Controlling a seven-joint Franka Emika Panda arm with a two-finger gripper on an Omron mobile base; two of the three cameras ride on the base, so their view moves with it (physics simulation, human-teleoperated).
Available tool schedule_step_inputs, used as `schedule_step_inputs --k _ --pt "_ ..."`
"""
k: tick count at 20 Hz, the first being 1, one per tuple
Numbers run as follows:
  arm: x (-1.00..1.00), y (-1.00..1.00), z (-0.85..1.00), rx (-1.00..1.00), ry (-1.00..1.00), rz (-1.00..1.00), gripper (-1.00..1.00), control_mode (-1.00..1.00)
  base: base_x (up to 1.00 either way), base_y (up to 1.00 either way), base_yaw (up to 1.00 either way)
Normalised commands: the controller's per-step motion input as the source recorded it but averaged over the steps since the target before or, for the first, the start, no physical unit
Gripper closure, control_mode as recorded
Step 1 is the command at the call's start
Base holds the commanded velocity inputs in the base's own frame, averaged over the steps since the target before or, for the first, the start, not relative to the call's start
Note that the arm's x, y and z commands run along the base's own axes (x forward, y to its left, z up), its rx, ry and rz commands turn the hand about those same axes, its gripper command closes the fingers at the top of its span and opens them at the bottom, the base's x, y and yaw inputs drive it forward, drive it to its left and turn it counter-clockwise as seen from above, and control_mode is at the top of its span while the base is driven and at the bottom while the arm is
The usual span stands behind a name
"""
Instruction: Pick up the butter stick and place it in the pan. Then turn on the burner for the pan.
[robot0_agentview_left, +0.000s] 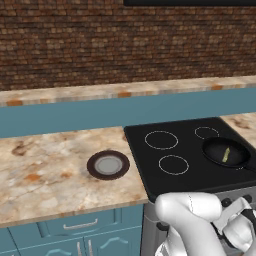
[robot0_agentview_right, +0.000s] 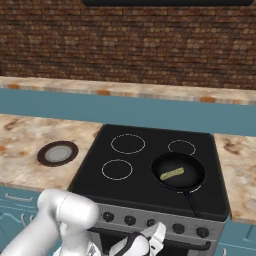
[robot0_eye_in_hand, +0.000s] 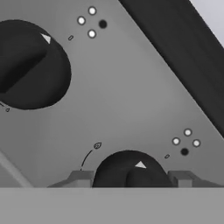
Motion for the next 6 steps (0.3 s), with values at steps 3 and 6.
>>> schedule_step_inputs --k 3,6 --pt "-0.04 0.17 -0.01 -0.30 0.04 0.06 1.00 -1.00 0.00 0.00 0.00" --pt "0.00 0.14 -0.13 -0.25 0.01 0.06 1.00 -1.00 0.00 0.00 0.00"
